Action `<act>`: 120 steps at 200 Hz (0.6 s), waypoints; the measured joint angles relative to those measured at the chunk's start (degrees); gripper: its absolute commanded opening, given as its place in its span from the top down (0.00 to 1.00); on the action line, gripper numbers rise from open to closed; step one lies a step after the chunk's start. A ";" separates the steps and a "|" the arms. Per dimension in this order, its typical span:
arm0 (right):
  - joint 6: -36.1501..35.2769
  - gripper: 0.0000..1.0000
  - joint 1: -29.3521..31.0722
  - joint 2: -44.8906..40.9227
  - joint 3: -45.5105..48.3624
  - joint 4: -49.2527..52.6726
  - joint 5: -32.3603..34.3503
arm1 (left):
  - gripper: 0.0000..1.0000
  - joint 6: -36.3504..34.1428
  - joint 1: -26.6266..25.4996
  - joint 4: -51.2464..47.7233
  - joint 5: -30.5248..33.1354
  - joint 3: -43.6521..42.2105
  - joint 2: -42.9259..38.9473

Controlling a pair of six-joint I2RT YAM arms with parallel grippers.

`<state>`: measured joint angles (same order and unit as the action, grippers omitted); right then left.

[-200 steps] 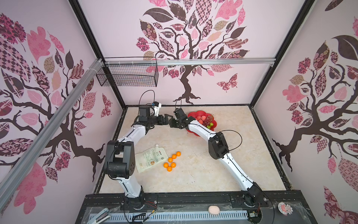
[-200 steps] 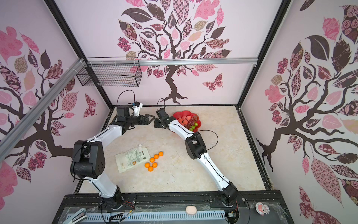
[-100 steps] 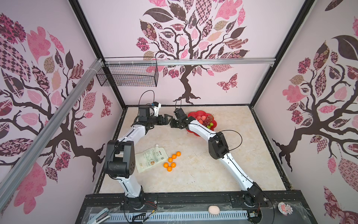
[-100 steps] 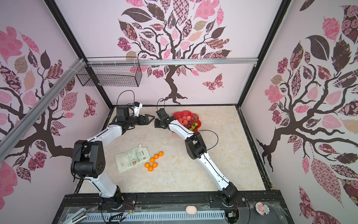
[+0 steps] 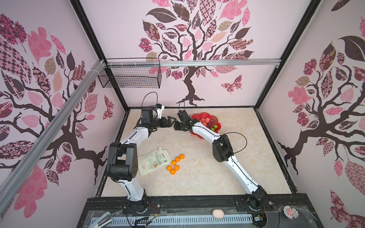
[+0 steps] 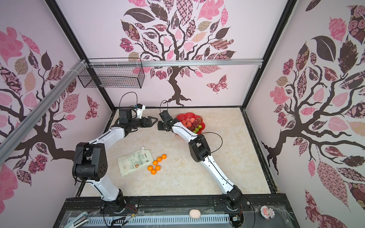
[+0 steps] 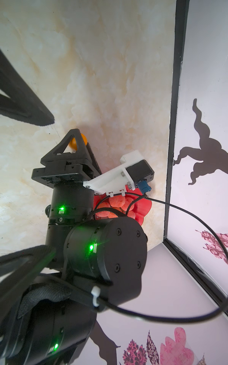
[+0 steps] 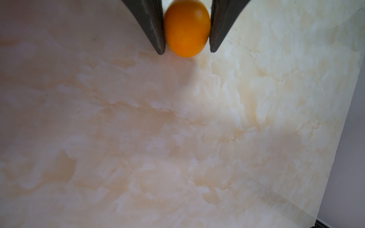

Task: Place and organize the fake fruits in the fruit bowl
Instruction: 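Lift the orange ball with the right gripper beside the left gripper, then carry the orange ball over the bowl with the right gripper while the left gripper follows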

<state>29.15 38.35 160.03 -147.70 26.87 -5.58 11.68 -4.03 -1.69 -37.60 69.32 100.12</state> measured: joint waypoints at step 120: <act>-1.33 0.68 0.00 -0.24 0.00 0.81 0.20 | 0.01 -0.50 0.79 -0.98 1.36 0.00 -0.07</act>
<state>27.81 38.35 159.79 -147.70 27.68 -5.39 11.18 -3.25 -2.68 -36.25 69.32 100.05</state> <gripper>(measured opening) 0.342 0.986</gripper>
